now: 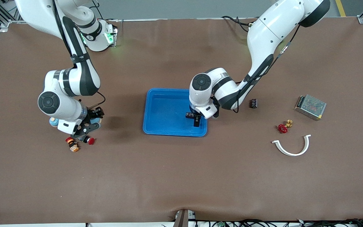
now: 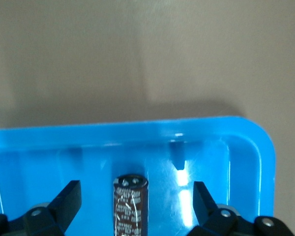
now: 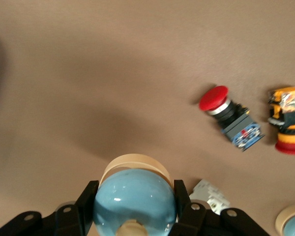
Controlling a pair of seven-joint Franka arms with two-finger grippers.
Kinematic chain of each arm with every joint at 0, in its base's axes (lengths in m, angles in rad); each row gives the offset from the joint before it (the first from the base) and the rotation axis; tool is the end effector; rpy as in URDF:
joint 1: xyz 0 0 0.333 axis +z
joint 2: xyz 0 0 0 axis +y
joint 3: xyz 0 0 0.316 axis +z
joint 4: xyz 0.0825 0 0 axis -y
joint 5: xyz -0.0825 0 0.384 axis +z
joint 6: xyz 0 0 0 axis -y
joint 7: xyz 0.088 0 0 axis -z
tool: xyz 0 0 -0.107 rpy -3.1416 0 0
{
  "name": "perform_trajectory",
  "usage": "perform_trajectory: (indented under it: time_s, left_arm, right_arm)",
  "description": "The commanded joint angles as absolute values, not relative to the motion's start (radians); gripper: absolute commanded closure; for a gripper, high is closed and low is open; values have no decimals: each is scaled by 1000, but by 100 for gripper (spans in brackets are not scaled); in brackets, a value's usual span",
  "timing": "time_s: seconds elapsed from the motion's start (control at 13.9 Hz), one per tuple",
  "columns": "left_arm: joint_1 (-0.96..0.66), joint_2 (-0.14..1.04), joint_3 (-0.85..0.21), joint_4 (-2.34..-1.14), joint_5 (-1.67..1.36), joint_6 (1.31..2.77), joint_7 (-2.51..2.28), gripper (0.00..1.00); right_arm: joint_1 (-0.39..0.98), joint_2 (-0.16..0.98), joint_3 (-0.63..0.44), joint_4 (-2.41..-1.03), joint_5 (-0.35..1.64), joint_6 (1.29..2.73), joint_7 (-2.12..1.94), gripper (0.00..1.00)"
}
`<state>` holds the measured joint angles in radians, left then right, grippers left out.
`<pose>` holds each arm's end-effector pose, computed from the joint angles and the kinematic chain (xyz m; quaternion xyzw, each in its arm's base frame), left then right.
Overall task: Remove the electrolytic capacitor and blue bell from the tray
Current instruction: 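Lower the bell with the right gripper while the left gripper lifts the capacitor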
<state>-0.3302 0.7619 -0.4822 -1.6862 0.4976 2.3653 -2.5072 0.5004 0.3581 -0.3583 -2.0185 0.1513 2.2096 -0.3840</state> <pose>0.4951 -0.4629 0.1952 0.7454 0.6663 0.0105 0.0183 0.5768 0.0924 0.2724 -0.9736 -0.2173 0.0696 0.0036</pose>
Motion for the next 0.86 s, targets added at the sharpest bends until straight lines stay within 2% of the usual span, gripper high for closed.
perform_trajectory:
  time_s: [0.0,0.79]
  left_arm:
    - [-368,788,-468,-1646,509,2356,-2539,0]
    - [-390,811,-463,-1628,518,2356,-2537,0]
  right_arm:
    - [483,363,-341,-2075,140,2304,-408,61]
    - [488,488,-336,-2075,183,2457,-408,61]
